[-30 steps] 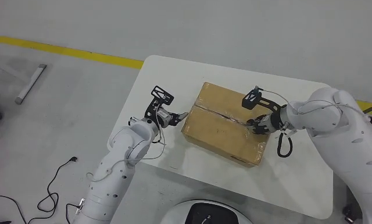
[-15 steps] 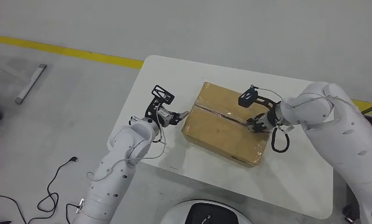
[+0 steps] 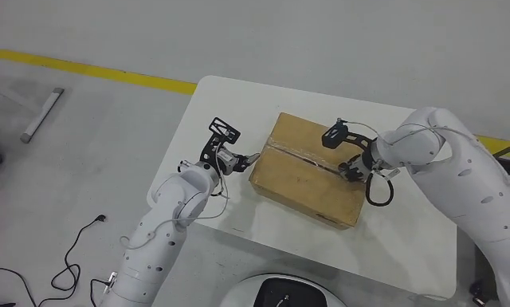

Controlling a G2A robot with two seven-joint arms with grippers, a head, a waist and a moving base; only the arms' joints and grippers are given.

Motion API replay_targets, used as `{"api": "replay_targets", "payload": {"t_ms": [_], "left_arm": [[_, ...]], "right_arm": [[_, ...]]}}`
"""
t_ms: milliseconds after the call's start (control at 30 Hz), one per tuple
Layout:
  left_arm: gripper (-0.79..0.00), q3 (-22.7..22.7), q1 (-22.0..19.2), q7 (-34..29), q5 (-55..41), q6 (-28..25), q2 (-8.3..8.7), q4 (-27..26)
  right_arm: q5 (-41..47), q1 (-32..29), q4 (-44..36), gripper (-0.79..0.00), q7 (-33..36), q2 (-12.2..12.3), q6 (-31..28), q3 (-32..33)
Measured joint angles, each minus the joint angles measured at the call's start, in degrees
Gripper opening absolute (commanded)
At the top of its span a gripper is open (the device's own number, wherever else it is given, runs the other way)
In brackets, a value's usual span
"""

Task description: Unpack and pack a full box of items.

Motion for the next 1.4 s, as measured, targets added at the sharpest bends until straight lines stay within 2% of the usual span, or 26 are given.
{"api": "replay_targets", "payload": {"t_ms": [267, 300, 400, 600, 733, 1067, 1233, 1267, 1333, 1400], "left_arm": [[0.000, 0.13, 0.10, 0.07, 0.18, 0.19, 0.08, -0.22], [0.000, 0.14, 0.11, 0.07, 0.18, 0.20, 0.09, -0.23], [0.000, 0.15, 0.12, 0.16, 0.18, 0.22, 0.11, -0.28], [0.000, 0.02, 0.14, 0.34, 0.20, 0.29, 0.19, -0.31], [0.000, 0.00, 0.16, 0.42, 0.19, 0.30, 0.23, -0.26], [0.000, 0.08, -0.12, 0.78, -0.03, 0.06, 0.30, 0.19], [0.000, 0.06, -0.25, 0.81, -0.10, 0.04, 0.34, 0.30], [0.000, 0.04, -0.25, 0.83, -0.10, 0.07, 0.35, 0.30], [0.000, 0.04, -0.26, 0.84, -0.12, 0.15, 0.36, 0.30], [0.000, 0.10, -0.28, 0.78, -0.05, 0.13, 0.38, 0.25]], "right_arm": [[-0.10, 1.36, 0.49, -0.785, 0.00, 0.08, 0.58, -1.97], [-0.10, 1.51, 0.47, -0.776, 0.00, 0.09, 0.64, -2.13], [-0.32, 1.74, 0.30, -0.674, 0.00, 0.07, 0.88, -2.58], [-1.18, 2.28, -0.28, -0.659, 0.00, 0.12, 1.45, -3.10], [-2.57, 2.59, -1.11, -0.594, 0.00, 0.51, 2.12, -3.32], [-4.22, 3.02, -1.85, -0.603, 0.00, 1.20, 3.17, -5.45], [-4.96, 3.48, -1.66, -0.576, 0.00, 1.14, 3.71, -6.59], [-4.95, 3.56, -1.62, -0.566, 0.00, 1.14, 3.72, -6.71], [-4.81, 3.79, -1.65, -0.496, 0.00, 1.21, 3.77, -6.81], [-4.53, 3.98, -1.88, -0.483, 0.00, 1.40, 3.79, -6.67]]}}
